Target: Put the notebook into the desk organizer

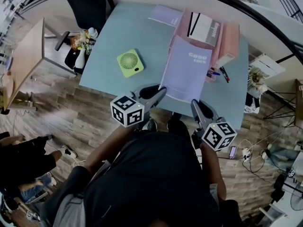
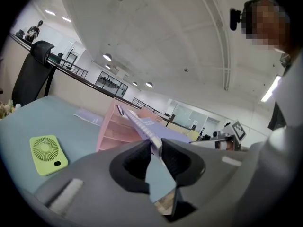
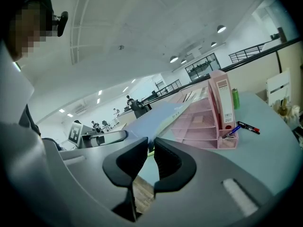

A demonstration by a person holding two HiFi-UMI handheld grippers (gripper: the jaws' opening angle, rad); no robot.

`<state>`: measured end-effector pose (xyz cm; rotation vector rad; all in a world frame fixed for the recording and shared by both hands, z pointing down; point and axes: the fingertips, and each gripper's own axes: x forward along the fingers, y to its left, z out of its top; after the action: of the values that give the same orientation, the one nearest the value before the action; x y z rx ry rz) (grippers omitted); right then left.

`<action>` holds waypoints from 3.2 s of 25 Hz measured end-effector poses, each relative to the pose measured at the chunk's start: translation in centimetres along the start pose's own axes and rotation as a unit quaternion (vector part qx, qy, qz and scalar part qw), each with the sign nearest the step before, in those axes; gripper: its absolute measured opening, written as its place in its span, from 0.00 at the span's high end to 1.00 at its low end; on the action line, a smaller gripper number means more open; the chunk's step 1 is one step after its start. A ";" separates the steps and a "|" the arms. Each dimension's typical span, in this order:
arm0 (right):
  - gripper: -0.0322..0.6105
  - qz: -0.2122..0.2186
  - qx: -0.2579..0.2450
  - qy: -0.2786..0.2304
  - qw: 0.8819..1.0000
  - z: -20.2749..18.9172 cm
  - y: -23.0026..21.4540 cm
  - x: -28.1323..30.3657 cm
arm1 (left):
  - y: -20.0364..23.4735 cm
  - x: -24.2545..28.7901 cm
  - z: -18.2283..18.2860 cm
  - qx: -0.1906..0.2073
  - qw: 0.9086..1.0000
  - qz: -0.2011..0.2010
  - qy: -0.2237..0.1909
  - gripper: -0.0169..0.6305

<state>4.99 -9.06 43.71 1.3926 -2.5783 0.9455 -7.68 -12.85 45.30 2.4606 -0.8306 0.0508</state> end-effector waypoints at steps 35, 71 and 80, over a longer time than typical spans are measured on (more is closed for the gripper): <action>0.88 -0.011 0.019 0.052 0.998 -8.5 -0.6 -1.1 | -0.4 -1.7 -8.1 -0.045 0.998 -0.008 0.048 0.78; 0.88 -0.028 0.055 0.068 0.996 -10.0 -6.2 2.4 | 3.8 3.1 -10.5 -0.084 0.992 0.007 0.089 0.78; 0.88 -0.029 0.059 0.077 0.995 -9.4 -7.6 3.5 | 4.9 4.6 -10.3 -0.093 0.991 0.012 0.093 0.78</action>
<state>6.68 -9.60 56.12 1.3551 -2.3920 1.1643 -5.45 -13.47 57.32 2.2328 -0.7484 0.1983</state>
